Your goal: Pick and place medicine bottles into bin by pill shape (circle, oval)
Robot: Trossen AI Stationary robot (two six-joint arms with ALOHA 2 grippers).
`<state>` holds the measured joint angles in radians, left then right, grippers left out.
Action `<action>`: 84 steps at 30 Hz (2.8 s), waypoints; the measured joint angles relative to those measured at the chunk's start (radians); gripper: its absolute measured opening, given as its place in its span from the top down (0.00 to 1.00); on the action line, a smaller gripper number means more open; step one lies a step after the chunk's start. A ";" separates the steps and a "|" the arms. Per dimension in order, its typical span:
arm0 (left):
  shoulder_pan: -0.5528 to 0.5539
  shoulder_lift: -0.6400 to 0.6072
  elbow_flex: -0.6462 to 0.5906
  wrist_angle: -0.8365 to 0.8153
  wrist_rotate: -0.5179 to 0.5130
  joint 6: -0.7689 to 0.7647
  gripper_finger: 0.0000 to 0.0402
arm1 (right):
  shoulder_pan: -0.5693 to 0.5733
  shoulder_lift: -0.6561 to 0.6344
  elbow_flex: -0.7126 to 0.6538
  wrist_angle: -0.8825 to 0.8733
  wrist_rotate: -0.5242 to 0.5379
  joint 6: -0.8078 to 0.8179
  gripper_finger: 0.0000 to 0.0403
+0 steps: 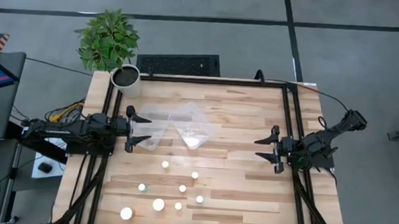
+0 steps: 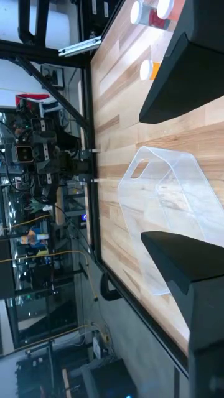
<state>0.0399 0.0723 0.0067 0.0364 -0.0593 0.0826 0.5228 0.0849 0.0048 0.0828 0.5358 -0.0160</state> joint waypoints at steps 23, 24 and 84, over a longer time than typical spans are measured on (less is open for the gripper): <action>0.000 0.000 0.000 0.005 -0.010 -0.270 0.27 | -0.002 0.000 0.000 0.073 0.001 0.322 0.44; 0.000 0.000 0.000 0.003 -0.010 -0.279 0.27 | -0.002 0.000 0.000 0.072 0.002 0.322 0.44; -0.001 0.186 0.260 -0.096 0.050 -0.542 0.27 | -0.028 0.000 0.011 0.075 0.093 0.267 0.44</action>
<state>0.0387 0.2587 0.2671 -0.0600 -0.0089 -0.4599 0.4946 0.0849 0.0153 0.1577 0.6285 0.2513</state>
